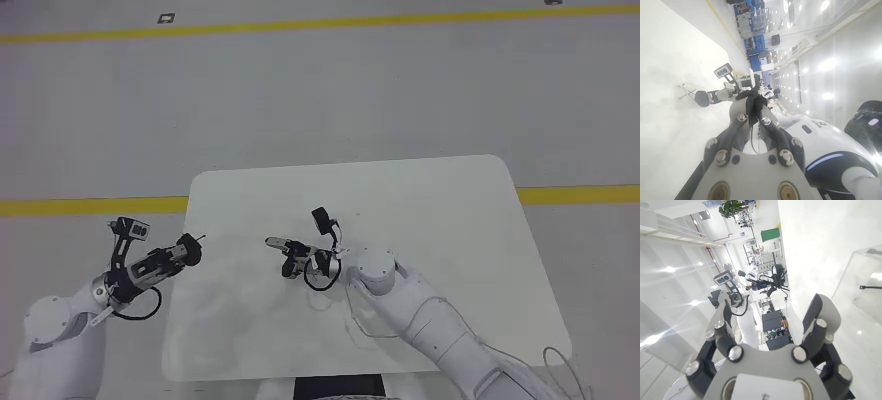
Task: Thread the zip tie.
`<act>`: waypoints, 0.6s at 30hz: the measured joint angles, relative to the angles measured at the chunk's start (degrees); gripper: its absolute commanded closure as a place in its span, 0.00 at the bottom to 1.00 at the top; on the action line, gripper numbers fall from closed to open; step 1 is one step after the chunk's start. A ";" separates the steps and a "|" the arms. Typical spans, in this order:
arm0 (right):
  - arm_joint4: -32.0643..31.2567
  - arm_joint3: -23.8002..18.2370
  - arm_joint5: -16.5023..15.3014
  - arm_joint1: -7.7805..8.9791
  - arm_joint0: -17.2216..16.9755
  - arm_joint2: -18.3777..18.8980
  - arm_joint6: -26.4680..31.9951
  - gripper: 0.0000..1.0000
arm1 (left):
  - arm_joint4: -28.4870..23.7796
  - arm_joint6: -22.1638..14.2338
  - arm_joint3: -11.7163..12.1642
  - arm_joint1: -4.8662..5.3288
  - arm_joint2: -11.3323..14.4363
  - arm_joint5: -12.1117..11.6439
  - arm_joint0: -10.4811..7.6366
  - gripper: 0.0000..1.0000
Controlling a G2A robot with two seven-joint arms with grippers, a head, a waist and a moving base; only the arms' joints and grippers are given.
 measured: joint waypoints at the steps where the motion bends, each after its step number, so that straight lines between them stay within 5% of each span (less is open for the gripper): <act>1: 0.00 0.00 0.00 0.00 0.00 0.00 0.00 0.00 | 0.00 0.07 -0.02 0.03 0.04 0.00 0.01 1.00; 8: 0.00 0.00 0.00 0.00 0.00 0.00 0.00 0.00 | -0.37 0.91 0.31 0.05 0.78 0.14 -0.47 1.00; 18: 0.00 0.00 0.00 0.00 0.00 0.00 0.00 0.00 | 1.35 -2.68 2.23 -0.38 -0.99 0.00 -2.98 1.00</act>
